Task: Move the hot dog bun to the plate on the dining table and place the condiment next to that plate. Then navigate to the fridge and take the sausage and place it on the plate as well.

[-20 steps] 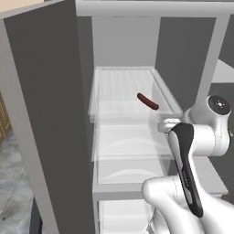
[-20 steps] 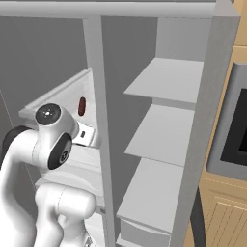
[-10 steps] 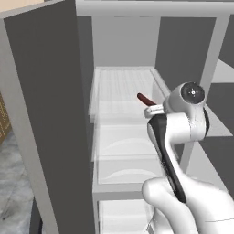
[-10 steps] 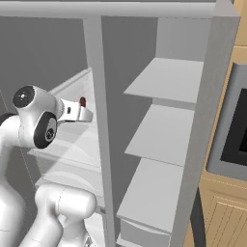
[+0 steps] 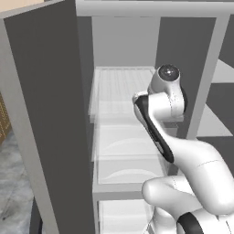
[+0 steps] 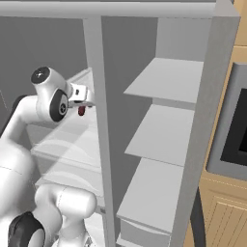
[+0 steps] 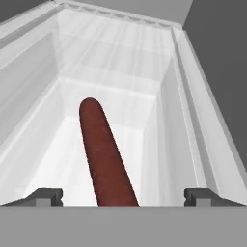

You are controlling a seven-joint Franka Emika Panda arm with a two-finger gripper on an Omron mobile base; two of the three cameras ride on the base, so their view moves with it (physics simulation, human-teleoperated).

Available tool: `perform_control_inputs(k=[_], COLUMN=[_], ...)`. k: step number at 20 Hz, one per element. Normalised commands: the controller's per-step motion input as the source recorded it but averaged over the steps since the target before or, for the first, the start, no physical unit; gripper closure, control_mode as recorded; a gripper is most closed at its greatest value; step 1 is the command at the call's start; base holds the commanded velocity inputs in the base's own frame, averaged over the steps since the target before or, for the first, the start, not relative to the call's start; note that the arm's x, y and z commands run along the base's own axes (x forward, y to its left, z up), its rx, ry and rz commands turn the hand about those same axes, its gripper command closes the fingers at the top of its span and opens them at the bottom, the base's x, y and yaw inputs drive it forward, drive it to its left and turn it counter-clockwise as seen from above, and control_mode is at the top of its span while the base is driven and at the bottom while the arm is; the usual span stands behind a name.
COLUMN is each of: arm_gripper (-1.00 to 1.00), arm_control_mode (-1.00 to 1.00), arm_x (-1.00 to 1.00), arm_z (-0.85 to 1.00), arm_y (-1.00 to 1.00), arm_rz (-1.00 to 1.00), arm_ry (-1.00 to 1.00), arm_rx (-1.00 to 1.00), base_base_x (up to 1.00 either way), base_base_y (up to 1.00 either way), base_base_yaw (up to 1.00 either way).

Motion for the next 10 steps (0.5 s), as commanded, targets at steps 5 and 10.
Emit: perform_control_inputs(k=[5,10], arm_gripper=[-1.00,-1.00], arm_control_mode=[-1.00,-1.00], arm_x=[0.51,0.18], arm_z=[-0.24,-0.32], arm_y=[0.00,0.00], arm_rz=[0.01,0.03], arm_ry=[0.08,0.04], arm_rx=[0.00,0.00], base_base_x=[0.00,0.00], base_base_y=[0.00,0.00], base_base_yaw=[0.00,0.00])
